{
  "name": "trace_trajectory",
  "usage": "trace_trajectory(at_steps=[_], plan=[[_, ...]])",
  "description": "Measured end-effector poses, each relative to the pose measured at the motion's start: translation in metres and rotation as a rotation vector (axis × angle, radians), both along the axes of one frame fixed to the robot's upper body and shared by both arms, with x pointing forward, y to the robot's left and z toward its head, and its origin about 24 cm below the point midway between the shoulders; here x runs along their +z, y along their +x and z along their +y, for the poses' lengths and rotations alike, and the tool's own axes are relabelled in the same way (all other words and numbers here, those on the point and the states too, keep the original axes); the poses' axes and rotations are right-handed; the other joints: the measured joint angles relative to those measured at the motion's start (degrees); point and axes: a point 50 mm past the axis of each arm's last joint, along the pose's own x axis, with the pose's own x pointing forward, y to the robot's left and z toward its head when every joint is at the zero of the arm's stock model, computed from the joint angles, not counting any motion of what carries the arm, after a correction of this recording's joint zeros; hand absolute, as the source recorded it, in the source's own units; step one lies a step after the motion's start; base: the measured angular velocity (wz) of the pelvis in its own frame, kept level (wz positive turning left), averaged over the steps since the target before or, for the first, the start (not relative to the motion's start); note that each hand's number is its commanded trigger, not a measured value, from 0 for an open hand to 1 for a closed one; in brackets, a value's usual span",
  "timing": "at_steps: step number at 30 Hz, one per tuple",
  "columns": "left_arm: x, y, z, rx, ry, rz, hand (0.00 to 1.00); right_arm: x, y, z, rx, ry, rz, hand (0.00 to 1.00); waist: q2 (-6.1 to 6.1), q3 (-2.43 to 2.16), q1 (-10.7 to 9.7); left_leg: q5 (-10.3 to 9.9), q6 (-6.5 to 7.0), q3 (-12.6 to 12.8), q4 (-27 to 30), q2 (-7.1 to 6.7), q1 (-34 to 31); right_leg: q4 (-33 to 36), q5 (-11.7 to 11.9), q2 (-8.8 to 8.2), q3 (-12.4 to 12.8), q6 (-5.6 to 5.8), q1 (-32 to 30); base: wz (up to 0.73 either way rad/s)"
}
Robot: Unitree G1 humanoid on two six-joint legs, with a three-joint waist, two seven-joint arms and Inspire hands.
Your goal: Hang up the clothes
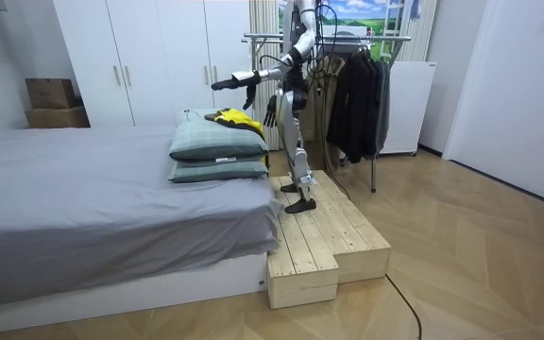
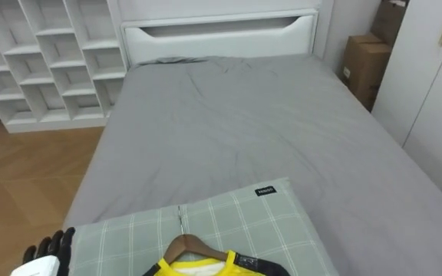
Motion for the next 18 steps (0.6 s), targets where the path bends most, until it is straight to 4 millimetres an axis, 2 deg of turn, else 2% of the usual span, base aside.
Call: trace_trajectory(at_steps=[6,13,18], plan=[[0.0002,0.0005,-0.0008,-0.006,-0.006,-0.002,0.0,-0.0004,0.0009,0.0018,0.003,-0.004,-0.007,0.0,-0.37,0.02,-0.2,0.0,0.0,0.0,0.0,0.0,0.0,0.0,0.0,0.0,0.0,0.0,-0.1,0.0],[-0.0006,0.0008,-0.0026,-0.022,-0.02,0.014,0.0,0.0003,0.0036,0.0027,0.016,-0.017,-0.033,0.0,-0.92,0.37,-1.0,0.0,0.0,0.1,-0.1,0.0,0.0,0.0,0.0,0.0,0.1,0.0,-0.3,0.0],[-0.0018,-0.0001,-0.0023,-0.024,-0.024,0.02,0.0,-0.0001,0.001,0.0025,0.005,-0.033,-0.033,0.0,-1.25,0.34,-1.0,0.0,0.0,0.4,0.0,0.0,0.1,0.0,0.0,0.0,0.4,0.0,-0.3,-0.02]])
